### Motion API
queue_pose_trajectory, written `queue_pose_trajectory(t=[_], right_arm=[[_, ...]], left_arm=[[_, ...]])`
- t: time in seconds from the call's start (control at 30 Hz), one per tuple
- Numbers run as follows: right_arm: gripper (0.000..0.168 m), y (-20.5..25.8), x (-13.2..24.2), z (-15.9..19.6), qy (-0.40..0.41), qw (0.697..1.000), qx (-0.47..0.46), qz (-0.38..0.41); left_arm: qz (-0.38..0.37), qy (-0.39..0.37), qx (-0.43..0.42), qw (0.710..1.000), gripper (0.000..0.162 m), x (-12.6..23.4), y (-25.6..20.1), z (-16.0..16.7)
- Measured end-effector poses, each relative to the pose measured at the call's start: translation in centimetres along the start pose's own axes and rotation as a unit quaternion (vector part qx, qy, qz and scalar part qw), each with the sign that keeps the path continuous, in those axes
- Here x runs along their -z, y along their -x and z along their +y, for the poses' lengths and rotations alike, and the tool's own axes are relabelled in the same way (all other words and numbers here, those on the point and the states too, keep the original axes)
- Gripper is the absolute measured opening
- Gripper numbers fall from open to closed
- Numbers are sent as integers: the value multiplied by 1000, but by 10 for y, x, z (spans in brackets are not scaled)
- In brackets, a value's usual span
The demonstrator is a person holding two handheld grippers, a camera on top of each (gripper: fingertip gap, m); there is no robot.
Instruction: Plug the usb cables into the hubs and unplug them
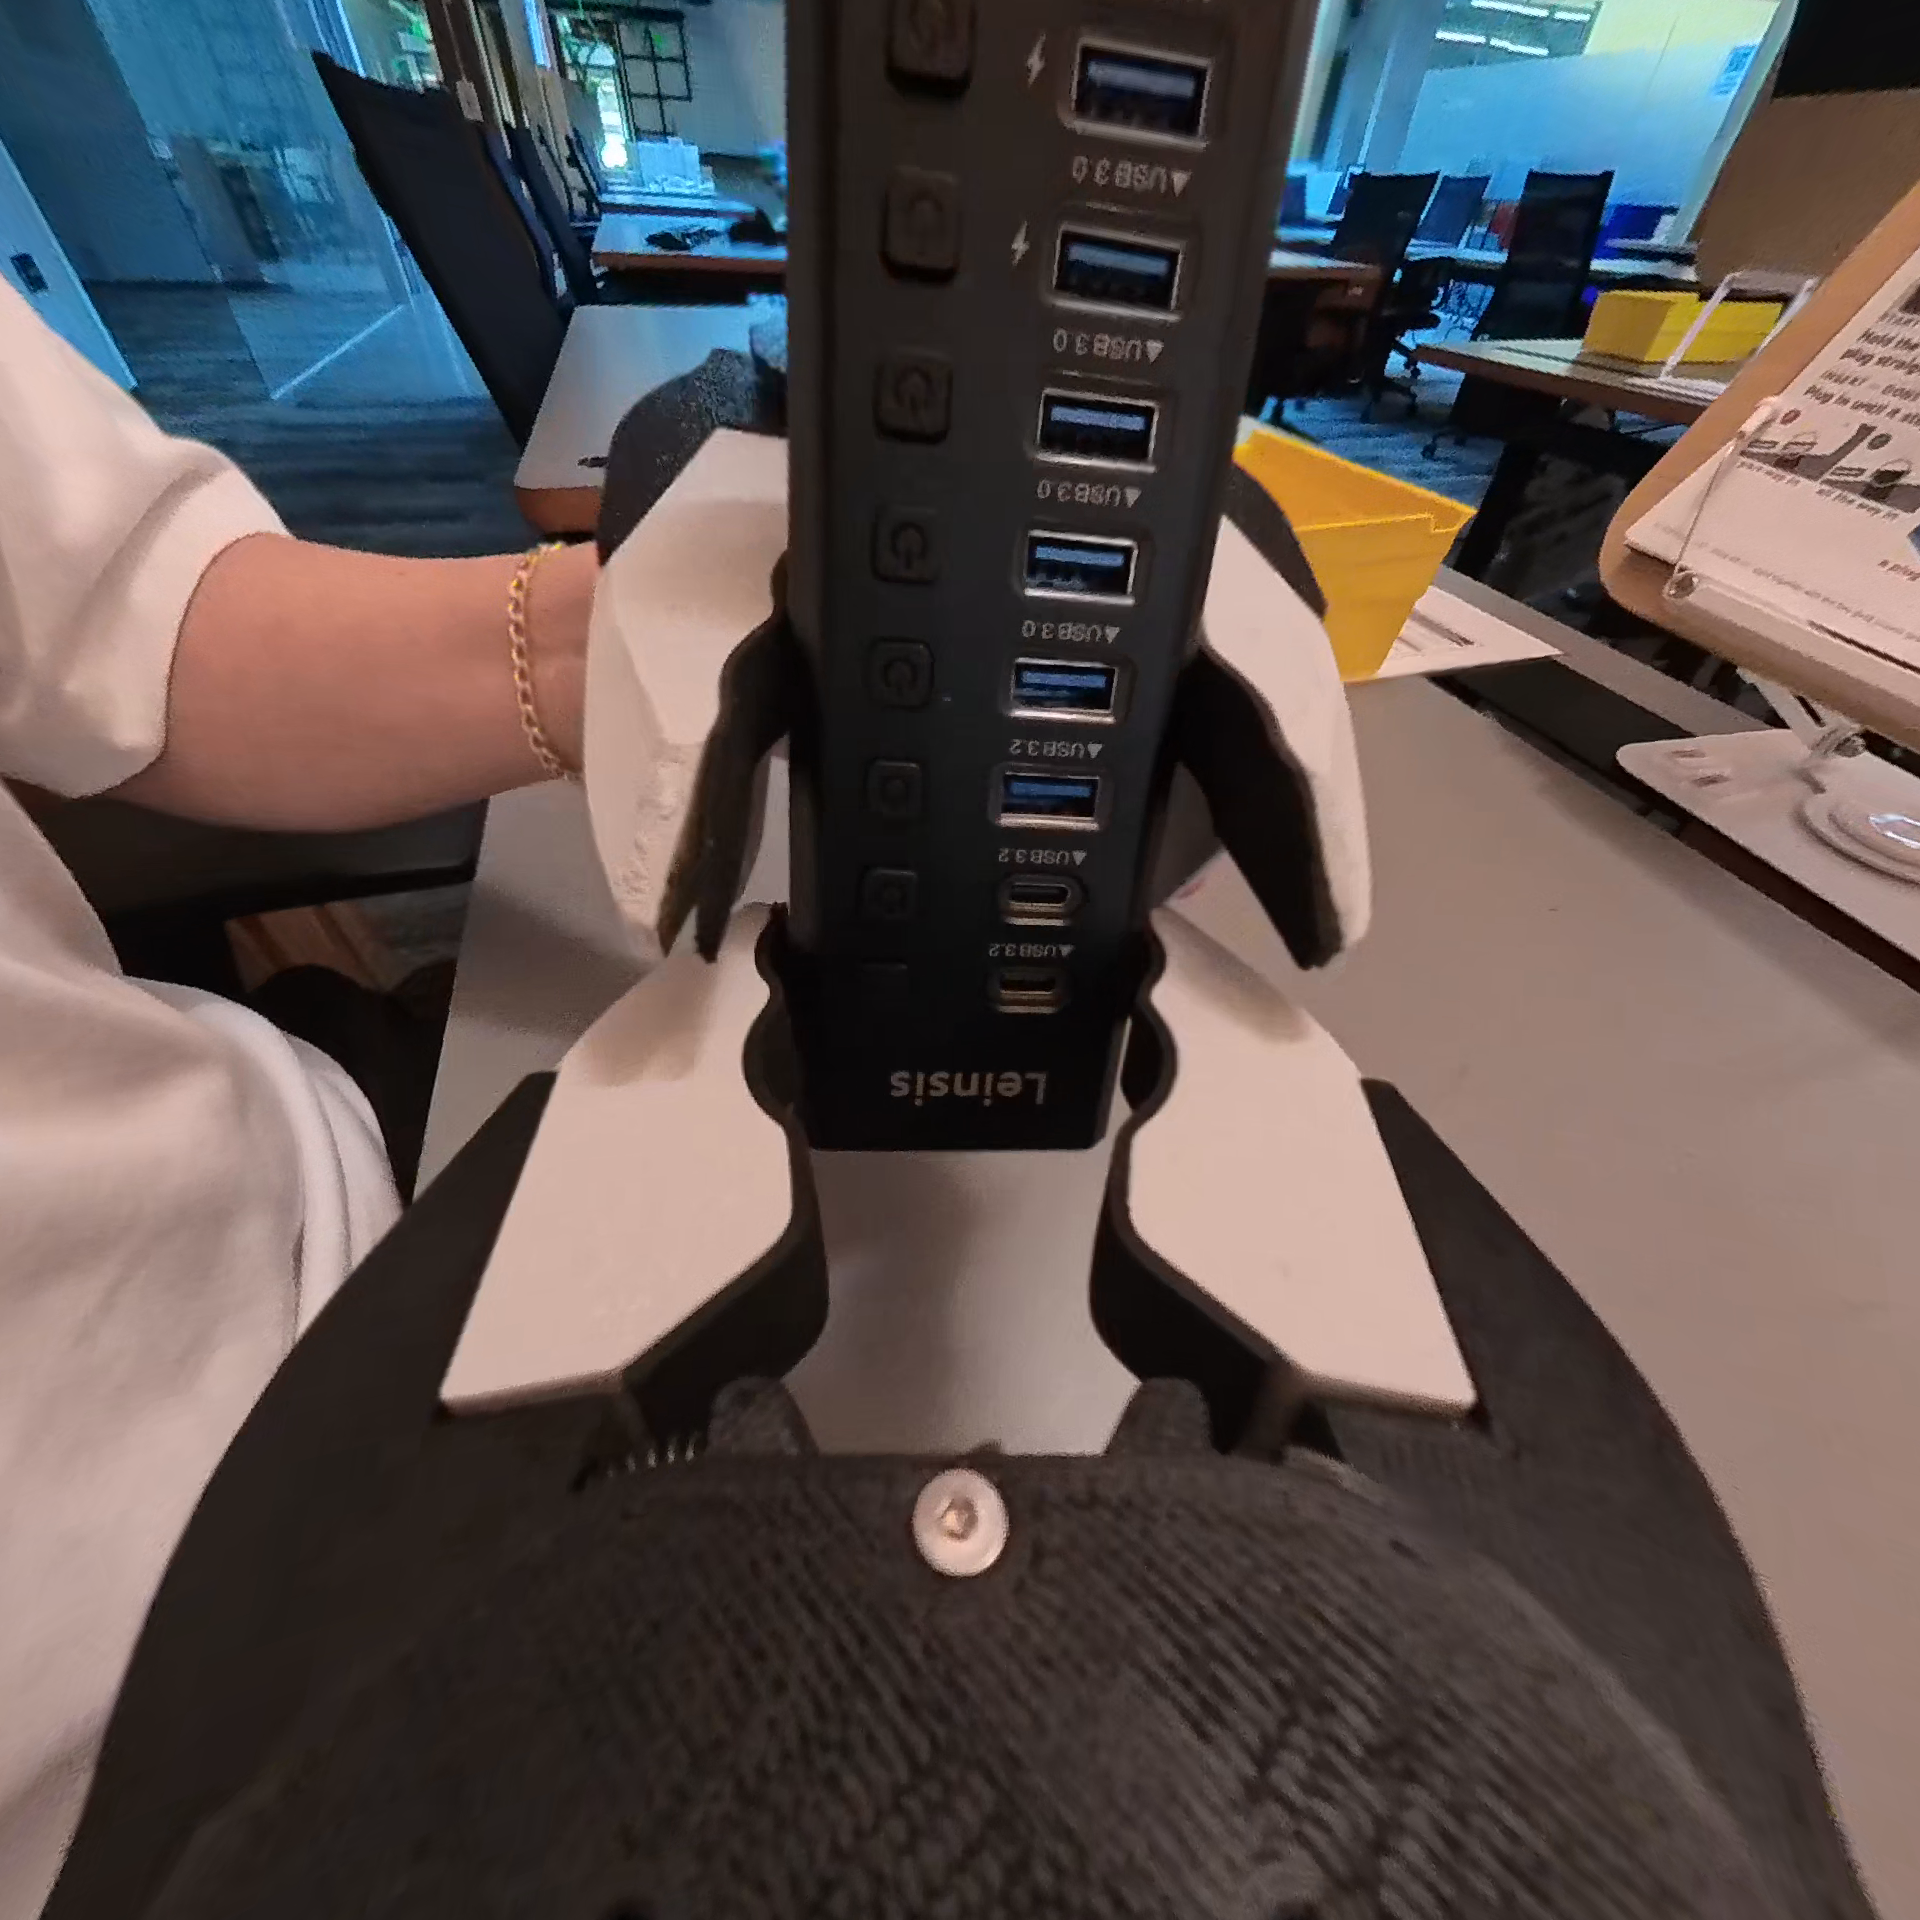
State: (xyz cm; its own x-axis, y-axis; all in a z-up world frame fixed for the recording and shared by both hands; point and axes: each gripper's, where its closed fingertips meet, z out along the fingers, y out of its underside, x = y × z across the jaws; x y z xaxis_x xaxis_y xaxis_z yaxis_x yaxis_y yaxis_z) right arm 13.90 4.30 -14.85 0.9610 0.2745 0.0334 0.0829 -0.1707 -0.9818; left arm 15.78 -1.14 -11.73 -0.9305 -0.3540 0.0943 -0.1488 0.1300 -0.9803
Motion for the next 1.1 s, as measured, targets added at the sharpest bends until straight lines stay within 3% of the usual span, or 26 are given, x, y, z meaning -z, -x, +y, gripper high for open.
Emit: queue_pose_trajectory(t=[0.3,0.47,0.57,0.63,0.77,0.93,1.1], right_arm=[[61,5,-11,-2,24,1000,3,2],[61,-6,-8,0,41,999,9,30],[61,-5,-6,5,48,998,9,25],[61,-1,-7,5,48,999,1,12],[62,0,-19,5,43,999,-9,15],[84,3,-38,-14,-13,999,-37,27],[78,1,-41,-3,23,999,-17,25]], left_arm=[[-16,18,-11,1000,71,12,-3,2],[-81,-27,3,996,78,26,13,-13],[-91,-74,0,993,75,42,14,-31],[-95,-67,-6,993,73,47,14,-34],[-109,-74,-15,991,72,39,14,-41],[-100,-59,-27,993,72,21,9,-35],[-100,-13,-43,994,72,21,9,-26]])
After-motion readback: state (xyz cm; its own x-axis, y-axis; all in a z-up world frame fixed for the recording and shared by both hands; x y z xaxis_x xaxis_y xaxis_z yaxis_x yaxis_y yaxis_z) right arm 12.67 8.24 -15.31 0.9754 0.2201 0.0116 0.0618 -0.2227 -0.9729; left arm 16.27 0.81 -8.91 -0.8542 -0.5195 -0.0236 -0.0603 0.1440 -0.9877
